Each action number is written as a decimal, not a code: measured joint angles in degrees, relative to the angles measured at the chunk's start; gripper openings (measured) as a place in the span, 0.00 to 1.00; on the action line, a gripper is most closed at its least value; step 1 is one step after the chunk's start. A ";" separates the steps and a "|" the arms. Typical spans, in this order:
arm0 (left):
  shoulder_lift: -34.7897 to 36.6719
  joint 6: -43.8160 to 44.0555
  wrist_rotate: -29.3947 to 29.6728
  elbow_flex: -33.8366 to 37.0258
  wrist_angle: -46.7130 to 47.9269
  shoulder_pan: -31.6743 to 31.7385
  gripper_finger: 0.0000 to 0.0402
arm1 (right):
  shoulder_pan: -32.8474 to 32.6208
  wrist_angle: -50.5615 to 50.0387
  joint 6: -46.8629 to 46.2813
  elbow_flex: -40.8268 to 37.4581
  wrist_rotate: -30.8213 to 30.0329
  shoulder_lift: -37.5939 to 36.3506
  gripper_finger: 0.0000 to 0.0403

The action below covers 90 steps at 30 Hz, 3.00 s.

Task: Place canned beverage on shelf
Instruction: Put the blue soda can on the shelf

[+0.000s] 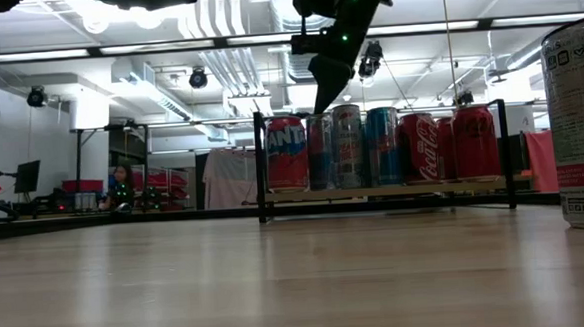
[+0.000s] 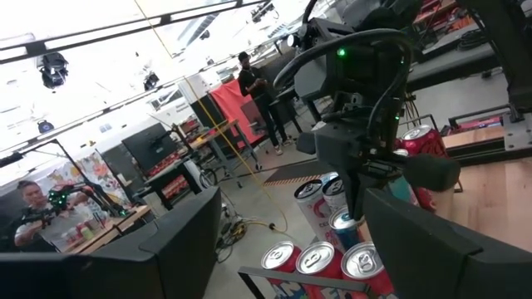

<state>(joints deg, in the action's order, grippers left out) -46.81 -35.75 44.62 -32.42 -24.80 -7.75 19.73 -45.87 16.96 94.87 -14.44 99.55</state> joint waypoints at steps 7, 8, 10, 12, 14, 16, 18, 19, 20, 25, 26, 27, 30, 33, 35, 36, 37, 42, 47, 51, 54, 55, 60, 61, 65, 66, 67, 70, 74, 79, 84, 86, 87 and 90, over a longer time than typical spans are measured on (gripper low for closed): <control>0.00 0.02 0.02 0.00 0.02 0.00 0.69 | -0.22 -4.98 -2.55 4.14 0.07 -0.67 0.02; 0.00 0.00 0.02 0.00 0.02 -0.01 0.69 | -0.22 -7.35 -3.15 5.05 0.07 -0.80 0.02; 0.00 0.02 0.02 0.00 0.03 0.00 0.69 | 0.05 -11.16 -4.40 6.12 0.37 -0.92 0.02; 0.00 0.02 0.02 0.00 0.04 -0.02 0.69 | 0.62 -12.93 -5.59 6.18 2.48 -0.87 0.02; 0.00 0.02 0.02 0.00 0.04 -0.02 0.69 | 1.09 -12.91 -6.27 5.80 3.89 -0.76 0.02; 0.00 0.02 0.02 0.00 0.04 0.00 0.69 | 1.22 -12.32 -6.15 5.42 3.90 -0.54 0.02; 0.00 0.02 0.02 0.00 0.05 0.00 0.69 | 1.34 -11.73 -5.87 5.38 3.94 -0.16 0.02; 0.00 0.02 0.02 0.00 0.04 0.00 0.69 | 1.35 -11.55 -5.82 5.34 3.94 0.16 0.02; 0.00 0.02 0.02 0.00 0.04 -0.01 0.69 | 1.39 -11.08 -5.61 5.34 3.95 0.55 0.02; 0.00 0.02 0.02 0.00 0.05 0.00 0.69 | 1.50 -9.37 -4.55 5.32 3.79 1.54 0.02; 0.00 0.02 0.02 0.00 0.07 0.00 0.69 | 1.55 -8.79 -4.30 5.32 3.38 1.79 0.02; 0.00 0.02 0.02 0.00 0.04 0.00 0.69 | 1.55 -8.39 -4.00 5.34 2.56 2.08 0.02; 0.02 0.04 0.02 0.00 0.04 0.00 0.69 | 1.55 -8.87 -2.56 5.25 0.61 2.42 0.02; 0.02 0.04 0.02 0.00 0.04 0.00 0.69 | 1.55 -8.84 -2.39 5.44 -0.46 2.24 0.02; 0.02 0.04 0.02 0.00 0.04 0.00 0.69 | 1.40 -8.43 -3.23 6.10 -0.43 1.80 0.02; 0.02 0.04 0.02 0.00 0.03 0.00 0.69 | 1.31 -7.51 -3.57 6.19 -0.43 1.50 0.02; 0.02 0.04 0.02 0.00 0.02 0.00 0.69 | 1.25 -6.10 -3.72 6.23 -0.39 1.31 0.02; 0.02 0.04 0.02 0.00 0.02 0.00 0.69 | 1.31 1.65 -3.62 6.06 -0.17 2.13 0.02; 0.02 0.04 0.02 0.00 0.02 0.00 0.69 | 1.31 2.54 -2.82 5.97 -0.52 4.11 0.02; 0.02 0.04 0.02 0.00 0.00 0.00 0.69 | 1.31 1.46 -3.94 5.97 -0.39 4.24 0.02; 0.02 0.04 0.02 0.00 0.02 0.00 0.69 | 1.19 0.13 -5.41 5.97 -0.12 4.24 0.02; 0.02 0.04 0.02 0.00 0.02 0.00 0.69 | 1.09 -0.32 -5.70 5.97 0.06 4.24 0.02; 0.02 0.04 0.02 0.00 0.02 0.00 0.69 | 0.63 -0.83 -6.48 5.97 -0.45 4.20 0.02; 0.02 0.04 0.02 0.00 0.02 0.00 0.69 | 0.63 -0.29 -6.48 5.97 -0.45 4.20 0.02; 0.02 0.05 0.02 0.00 0.02 0.00 0.69 | 0.68 1.54 -6.04 5.97 -1.13 4.20 0.02; 0.02 0.04 0.02 0.00 0.04 0.00 0.69 | 0.70 1.70 -6.04 5.97 -2.23 4.20 0.02; 0.02 0.05 0.02 0.00 0.04 0.00 0.69 | 0.79 1.65 -6.10 5.97 -3.41 4.20 0.02; 0.02 0.04 0.02 0.00 0.07 0.00 0.69 | 1.07 1.69 -6.92 5.97 -4.31 4.36 0.02; 0.02 0.06 0.02 0.00 0.22 0.00 0.69 | 1.08 1.18 -6.92 5.71 -1.27 4.61 0.02; 0.02 0.04 0.02 0.00 0.44 0.00 0.69 | 0.15 0.64 -7.21 5.70 -0.17 4.49 0.02; 0.02 0.06 0.02 0.00 0.45 0.00 0.69 | 0.11 -1.59 -8.01 5.73 -0.43 4.28 0.02; 0.02 0.07 0.02 0.00 0.53 0.00 0.69 | 0.11 -1.82 -8.10 5.74 -0.94 4.09 0.02; 0.02 0.04 0.03 0.00 0.55 0.00 0.69 | 0.11 -1.63 -8.00 5.75 -1.06 4.07 0.02; 0.02 0.04 0.04 0.00 0.54 0.00 0.69 | 0.13 -0.32 -7.78 5.75 -1.05 4.04 0.02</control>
<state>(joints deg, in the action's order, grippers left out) -46.78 -35.70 44.66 -32.42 -24.25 -7.75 19.86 -46.19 9.18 100.61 -15.49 103.59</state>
